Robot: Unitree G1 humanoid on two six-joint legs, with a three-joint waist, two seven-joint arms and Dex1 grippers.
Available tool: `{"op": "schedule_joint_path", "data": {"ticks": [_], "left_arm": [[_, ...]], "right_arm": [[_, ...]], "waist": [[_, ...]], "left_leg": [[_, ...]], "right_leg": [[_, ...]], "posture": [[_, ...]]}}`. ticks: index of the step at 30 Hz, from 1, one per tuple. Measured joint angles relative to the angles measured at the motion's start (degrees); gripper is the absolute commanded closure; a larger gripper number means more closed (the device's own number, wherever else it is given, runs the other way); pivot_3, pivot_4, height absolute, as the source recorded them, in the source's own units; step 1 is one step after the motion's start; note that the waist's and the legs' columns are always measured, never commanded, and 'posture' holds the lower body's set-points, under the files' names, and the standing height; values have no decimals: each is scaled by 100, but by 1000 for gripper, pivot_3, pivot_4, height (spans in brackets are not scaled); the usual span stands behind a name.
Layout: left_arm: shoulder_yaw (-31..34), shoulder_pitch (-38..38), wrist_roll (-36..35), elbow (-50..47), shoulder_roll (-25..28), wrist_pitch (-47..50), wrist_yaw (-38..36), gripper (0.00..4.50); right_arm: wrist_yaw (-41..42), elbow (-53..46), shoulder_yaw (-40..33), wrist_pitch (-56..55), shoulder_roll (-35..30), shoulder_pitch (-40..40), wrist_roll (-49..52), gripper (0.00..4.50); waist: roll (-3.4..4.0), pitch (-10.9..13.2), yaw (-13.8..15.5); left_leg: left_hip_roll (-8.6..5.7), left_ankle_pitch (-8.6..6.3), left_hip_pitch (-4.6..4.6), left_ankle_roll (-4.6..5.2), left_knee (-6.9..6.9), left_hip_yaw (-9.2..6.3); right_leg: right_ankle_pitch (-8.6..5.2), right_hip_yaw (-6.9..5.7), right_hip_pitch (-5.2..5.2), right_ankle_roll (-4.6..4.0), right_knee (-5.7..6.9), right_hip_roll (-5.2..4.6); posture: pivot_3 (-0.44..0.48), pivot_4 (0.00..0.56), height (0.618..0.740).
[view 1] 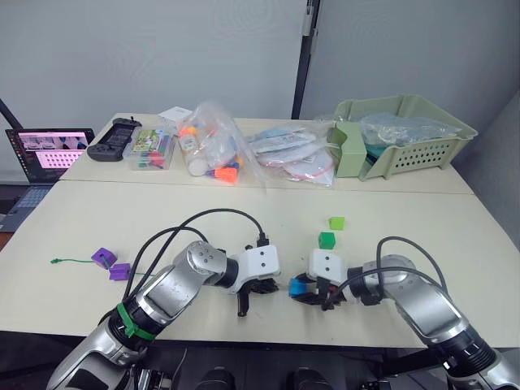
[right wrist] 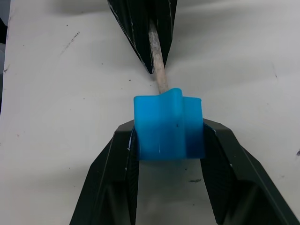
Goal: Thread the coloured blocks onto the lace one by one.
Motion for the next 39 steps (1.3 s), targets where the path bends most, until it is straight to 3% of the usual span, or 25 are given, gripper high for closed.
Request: {"op": "schedule_joint_path", "data": {"ticks": [10,24,30,39], "left_arm": [[135,50,-22,309,-267,-297,-67,4500],[335,58,-44,410,-256,-566,-521,4500],[384,64,-236,410,32,-735,-889,4500],[562,488,-388,310,197,-906,-853,4500]], "right_arm": [[19,-5,-28,49,-39,0,-8,3161],[81,-36,-11,-32,-65,24,-13,3161],[122,-134,46,-134,-33,86,16,3161],[114,-167,33,-388,-63,267,15,3161]], "waist": [[0,-1,43],[0,-1,-8],[0,-1,-20],[0,-2,-17]], "left_leg": [[-5,0,5,0,18,1],[-1,0,2,0,17,0],[3,0,-3,0,15,0],[8,0,-5,0,15,-3]], "right_leg": [[2,-9,21,5,-4,-4],[2,-10,15,5,-3,-1],[3,-10,5,4,-2,2],[3,-10,3,5,-2,2]], "posture": [[0,150,740],[0,150,740],[0,150,740],[0,150,740]]}}
